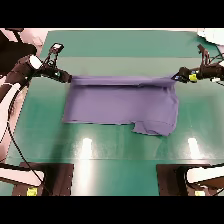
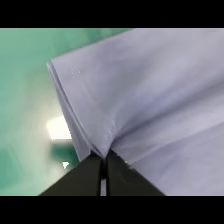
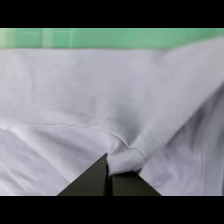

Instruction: Fold the shirts.

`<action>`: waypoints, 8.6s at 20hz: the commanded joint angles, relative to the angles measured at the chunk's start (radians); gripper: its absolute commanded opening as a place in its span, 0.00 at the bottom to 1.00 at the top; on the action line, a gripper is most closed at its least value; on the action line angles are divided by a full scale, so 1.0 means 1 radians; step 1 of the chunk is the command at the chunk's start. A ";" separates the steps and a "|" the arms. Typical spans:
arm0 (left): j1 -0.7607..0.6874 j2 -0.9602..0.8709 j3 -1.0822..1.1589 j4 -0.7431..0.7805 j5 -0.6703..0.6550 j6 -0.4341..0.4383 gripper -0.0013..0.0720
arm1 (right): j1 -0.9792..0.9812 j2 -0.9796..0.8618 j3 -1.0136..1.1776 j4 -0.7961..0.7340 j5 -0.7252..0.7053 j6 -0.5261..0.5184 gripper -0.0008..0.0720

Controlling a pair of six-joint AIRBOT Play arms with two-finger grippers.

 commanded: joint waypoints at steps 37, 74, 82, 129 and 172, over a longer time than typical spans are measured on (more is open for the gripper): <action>0.001 -0.125 -0.002 0.010 -0.094 -0.087 0.05 | -0.026 -0.150 -0.057 0.002 0.030 -0.058 0.03; 0.261 0.447 -0.724 -0.254 -0.192 0.163 0.97 | -0.320 0.758 -0.864 0.000 0.185 -0.048 0.79; 0.473 0.432 -0.753 -0.560 -0.356 0.264 0.97 | -0.320 0.769 -0.873 0.001 0.174 -0.049 0.79; 0.368 0.305 -0.753 -0.641 -0.254 0.397 0.05 | -0.256 0.728 -0.998 -0.074 0.232 0.283 0.79; 0.349 0.807 -0.764 -0.652 -0.133 0.435 0.05 | -0.258 0.969 -0.993 0.396 -0.085 -0.089 0.03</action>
